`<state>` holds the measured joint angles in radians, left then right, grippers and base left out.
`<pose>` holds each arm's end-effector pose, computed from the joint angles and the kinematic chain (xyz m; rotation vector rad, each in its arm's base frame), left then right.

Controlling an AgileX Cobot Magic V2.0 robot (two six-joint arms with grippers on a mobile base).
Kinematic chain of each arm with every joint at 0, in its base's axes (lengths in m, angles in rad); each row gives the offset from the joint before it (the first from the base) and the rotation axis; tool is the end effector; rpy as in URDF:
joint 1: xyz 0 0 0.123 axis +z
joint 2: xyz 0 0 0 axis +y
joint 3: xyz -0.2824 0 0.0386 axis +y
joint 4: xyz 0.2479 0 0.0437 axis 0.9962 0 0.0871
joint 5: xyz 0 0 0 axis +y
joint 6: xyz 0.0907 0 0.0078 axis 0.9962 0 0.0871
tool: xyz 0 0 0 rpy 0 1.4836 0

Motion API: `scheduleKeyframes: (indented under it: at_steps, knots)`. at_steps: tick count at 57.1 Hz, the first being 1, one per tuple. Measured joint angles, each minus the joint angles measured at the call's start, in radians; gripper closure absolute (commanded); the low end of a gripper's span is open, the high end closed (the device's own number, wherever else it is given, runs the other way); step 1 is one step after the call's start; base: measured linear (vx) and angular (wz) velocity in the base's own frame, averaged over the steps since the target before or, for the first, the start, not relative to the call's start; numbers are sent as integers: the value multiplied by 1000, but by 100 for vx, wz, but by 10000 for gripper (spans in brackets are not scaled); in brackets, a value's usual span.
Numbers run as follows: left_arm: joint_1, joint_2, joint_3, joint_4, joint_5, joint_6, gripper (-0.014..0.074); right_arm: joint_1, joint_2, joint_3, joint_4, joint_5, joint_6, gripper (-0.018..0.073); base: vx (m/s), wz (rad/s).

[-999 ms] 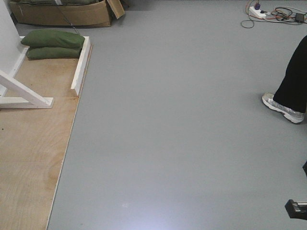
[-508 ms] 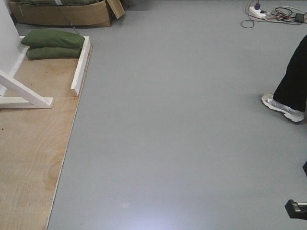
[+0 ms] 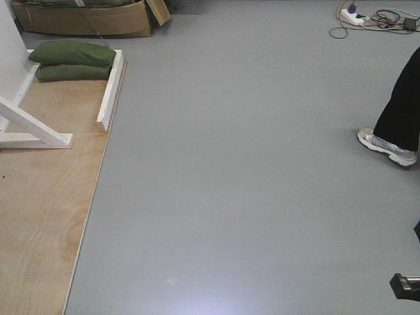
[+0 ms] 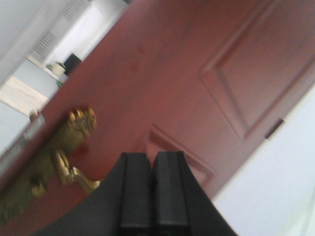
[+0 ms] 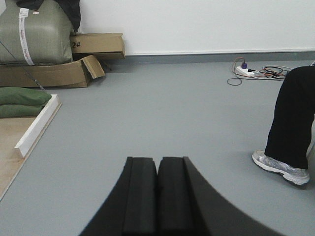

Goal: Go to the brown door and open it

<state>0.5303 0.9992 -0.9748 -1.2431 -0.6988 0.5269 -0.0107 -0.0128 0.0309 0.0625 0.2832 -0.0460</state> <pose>0.1420 0.1474 0.4422 -1.1255 0.6903 0.3252 0.0547 0.0010 0.1778 0.0095 1.7844 0.0180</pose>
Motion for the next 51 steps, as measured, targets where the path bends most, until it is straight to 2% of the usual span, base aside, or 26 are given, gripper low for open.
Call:
scheduleKeyframes:
  at_steps: [13, 18, 25, 32, 40, 51]
  knots:
    - [311, 101, -191, -22, 178, -6, 600, 0, 0, 0, 0, 0, 0, 559, 0, 0]
    - [438, 142, -249, -37, 283, -29, 600, 0, 0, 0, 0, 0, 0, 559, 0, 0]
    - [579, 210, -328, -38, 459, -55, 600, 0, 0, 0, 0, 0, 0, 559, 0, 0]
    - [691, 299, -419, -28, 652, -82, 600, 0, 0, 0, 0, 0, 0, 559, 0, 0]
    - [786, 401, -515, -15, 825, -102, 600, 0, 0, 0, 0, 0, 0, 559, 0, 0]
    - [874, 546, -675, -3, 927, -108, 600, 0, 0, 0, 0, 0, 0, 559, 0, 0]
